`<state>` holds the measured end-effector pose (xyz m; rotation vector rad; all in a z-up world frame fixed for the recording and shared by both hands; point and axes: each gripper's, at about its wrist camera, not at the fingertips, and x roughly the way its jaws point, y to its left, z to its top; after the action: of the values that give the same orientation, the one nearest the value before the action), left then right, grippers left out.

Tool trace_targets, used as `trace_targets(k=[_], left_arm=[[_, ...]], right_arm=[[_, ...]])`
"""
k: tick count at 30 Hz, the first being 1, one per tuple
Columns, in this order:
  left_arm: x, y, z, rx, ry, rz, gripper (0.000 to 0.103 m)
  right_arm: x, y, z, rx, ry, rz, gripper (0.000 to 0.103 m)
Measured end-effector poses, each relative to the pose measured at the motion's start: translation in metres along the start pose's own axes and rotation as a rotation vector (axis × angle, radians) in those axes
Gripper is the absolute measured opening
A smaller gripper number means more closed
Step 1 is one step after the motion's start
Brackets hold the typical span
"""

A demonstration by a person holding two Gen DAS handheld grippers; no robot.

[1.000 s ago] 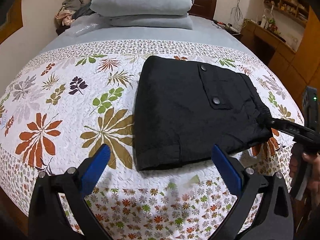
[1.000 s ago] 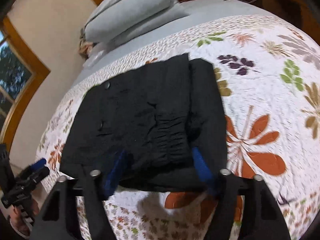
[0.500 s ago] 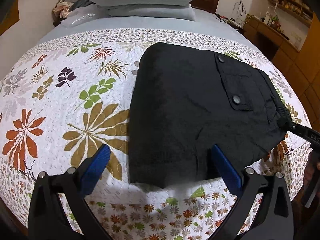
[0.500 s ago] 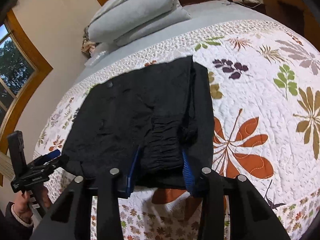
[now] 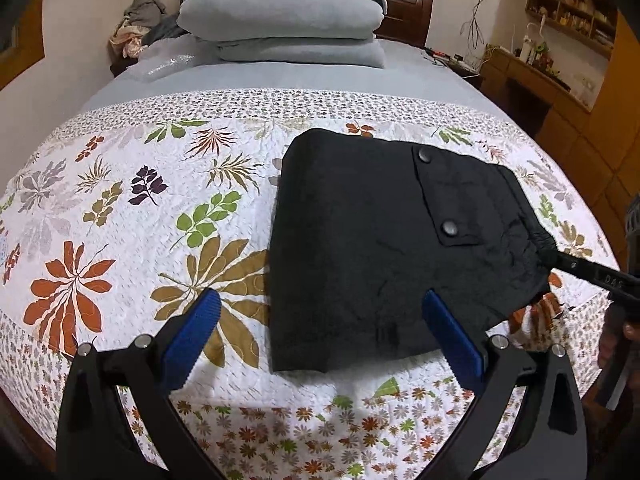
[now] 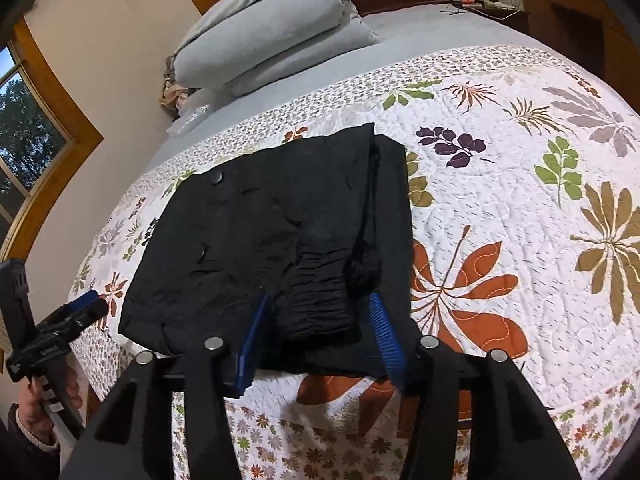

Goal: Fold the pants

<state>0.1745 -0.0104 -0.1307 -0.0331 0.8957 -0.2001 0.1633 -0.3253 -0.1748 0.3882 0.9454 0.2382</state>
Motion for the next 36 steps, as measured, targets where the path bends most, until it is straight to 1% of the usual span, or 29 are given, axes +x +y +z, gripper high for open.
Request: trace_targets(k=[4, 6, 7, 8, 12, 15, 18, 20, 21, 22, 24, 25, 27, 29, 31, 33, 34, 36], left_arm=[[-0.007, 0.000, 0.000, 0.007, -0.006, -0.004, 0.101], [-0.008, 0.000, -0.002, 0.004, -0.002, -0.012, 0.101], [-0.009, 0.001, -0.002, -0.002, 0.006, -0.018, 0.101], [-0.011, 0.001, -0.003, -0.007, 0.009, -0.021, 0.101], [-0.022, 0.001, -0.003, -0.017, -0.003, -0.027, 0.100], [-0.036, -0.005, -0.001, -0.019, -0.021, -0.034, 0.101], [-0.053, -0.017, 0.002, 0.007, -0.043, -0.046, 0.101], [-0.064, -0.028, 0.003, 0.042, -0.058, -0.041, 0.101], [-0.069, -0.032, 0.003, 0.055, -0.062, -0.034, 0.101], [-0.075, -0.037, 0.004, 0.063, -0.069, -0.027, 0.101], [-0.084, -0.041, 0.003, 0.063, -0.083, -0.030, 0.101], [-0.089, -0.043, 0.002, 0.059, -0.086, -0.027, 0.101], [-0.094, -0.044, 0.001, 0.056, -0.092, -0.027, 0.101], [-0.100, -0.045, 0.001, 0.054, -0.100, -0.020, 0.100], [-0.105, -0.045, 0.002, 0.050, -0.109, -0.018, 0.100], [-0.110, -0.045, 0.002, 0.046, -0.112, -0.008, 0.100], [-0.111, -0.045, 0.003, 0.047, -0.113, -0.007, 0.100], [-0.115, -0.045, 0.004, 0.046, -0.117, -0.009, 0.100]], right_arm=[[-0.008, 0.007, -0.002, -0.010, -0.022, -0.022, 0.055], [-0.015, 0.012, -0.003, -0.015, -0.030, -0.017, 0.057], [-0.018, 0.014, -0.004, -0.021, -0.029, -0.018, 0.061], [-0.023, 0.016, -0.006, -0.030, -0.028, -0.019, 0.063], [-0.046, 0.021, -0.012, -0.058, -0.039, -0.027, 0.064], [-0.065, 0.026, -0.018, -0.058, -0.049, -0.009, 0.067], [-0.082, 0.038, -0.021, -0.082, -0.073, 0.003, 0.070], [-0.092, 0.049, -0.023, -0.094, -0.093, 0.008, 0.075], [-0.095, 0.054, -0.024, -0.095, -0.101, -0.007, 0.081], [-0.098, 0.062, -0.023, -0.097, -0.109, -0.038, 0.083], [-0.100, 0.076, -0.023, -0.128, -0.124, -0.070, 0.083], [-0.103, 0.088, -0.024, -0.164, -0.142, -0.108, 0.083], [-0.107, 0.103, -0.025, -0.216, -0.163, -0.169, 0.085], [-0.113, 0.116, -0.026, -0.250, -0.185, -0.205, 0.089], [-0.118, 0.124, -0.026, -0.244, -0.202, -0.226, 0.090], [-0.121, 0.130, -0.026, -0.201, -0.222, -0.280, 0.094], [-0.122, 0.134, -0.027, -0.190, -0.234, -0.292, 0.096], [-0.125, 0.141, -0.030, -0.183, -0.277, -0.317, 0.096]])
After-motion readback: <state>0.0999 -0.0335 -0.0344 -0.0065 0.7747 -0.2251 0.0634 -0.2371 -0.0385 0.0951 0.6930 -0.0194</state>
